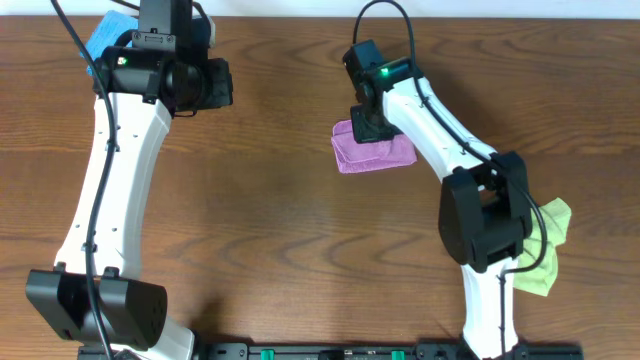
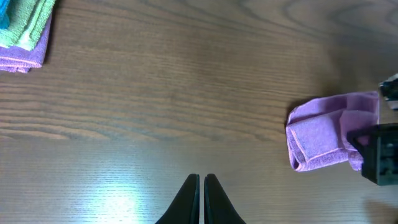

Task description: Fold the cloth

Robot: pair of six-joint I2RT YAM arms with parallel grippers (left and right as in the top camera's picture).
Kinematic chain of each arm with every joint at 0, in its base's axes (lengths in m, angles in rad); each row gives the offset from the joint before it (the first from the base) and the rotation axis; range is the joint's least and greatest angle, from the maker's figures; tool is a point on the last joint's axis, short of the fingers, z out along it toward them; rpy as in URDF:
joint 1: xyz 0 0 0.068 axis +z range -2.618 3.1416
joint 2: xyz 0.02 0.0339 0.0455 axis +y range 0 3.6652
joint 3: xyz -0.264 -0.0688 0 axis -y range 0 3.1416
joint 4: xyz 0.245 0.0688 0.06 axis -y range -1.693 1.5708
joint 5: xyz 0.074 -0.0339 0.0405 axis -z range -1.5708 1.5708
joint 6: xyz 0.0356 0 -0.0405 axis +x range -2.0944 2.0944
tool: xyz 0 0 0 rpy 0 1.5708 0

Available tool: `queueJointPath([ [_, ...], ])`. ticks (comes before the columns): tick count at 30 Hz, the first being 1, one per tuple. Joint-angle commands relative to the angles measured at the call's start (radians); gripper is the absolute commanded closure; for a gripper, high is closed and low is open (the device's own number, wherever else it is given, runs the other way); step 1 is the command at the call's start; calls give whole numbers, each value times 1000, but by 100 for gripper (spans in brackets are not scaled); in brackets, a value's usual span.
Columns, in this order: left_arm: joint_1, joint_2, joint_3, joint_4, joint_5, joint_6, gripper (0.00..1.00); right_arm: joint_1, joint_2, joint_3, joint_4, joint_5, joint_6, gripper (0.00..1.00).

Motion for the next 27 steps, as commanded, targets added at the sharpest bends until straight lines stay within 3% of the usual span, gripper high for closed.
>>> queueJointPath([
  [1, 2, 3, -2, -7, 5, 10, 94, 6, 49, 2, -3, 5, 4, 98],
  [9, 2, 3, -2, -6, 5, 10, 94, 6, 58, 3, 21, -31, 8, 99],
  [10, 2, 3, -2, -6, 5, 10, 94, 7, 58, 3, 27, -79, 8, 94],
  [11, 2, 3, -2, -6, 5, 10, 94, 8, 58, 3, 34, -151, 8, 79],
  [12, 2, 3, -2, -5, 5, 10, 94, 11, 58, 3, 45, -242, 8, 70],
  [15, 2, 3, -3, 6, 5, 10, 94, 16, 58, 3, 93, -518, 8, 76],
  [17, 2, 3, -3, 11, 5, 10, 94, 14, 57, 3, 121, -608, 8, 63],
  [21, 2, 6, -4, 8, 5, 11, 94, -16, 56, 33, 99, -623, 8, 59],
  [23, 2, 7, -13, 12, 4, 15, 94, -36, 55, 64, 75, -629, 8, 62],
  [24, 2, 7, -23, 17, 5, 18, 94, -48, 55, 89, 56, -639, 7, 75],
  [25, 2, 7, -37, 24, 5, 18, 94, -58, 53, 113, 36, -648, 7, 97],
  [27, 1, 7, -77, 48, 11, 18, 90, -82, 51, 178, -20, -648, -6, 99],
])
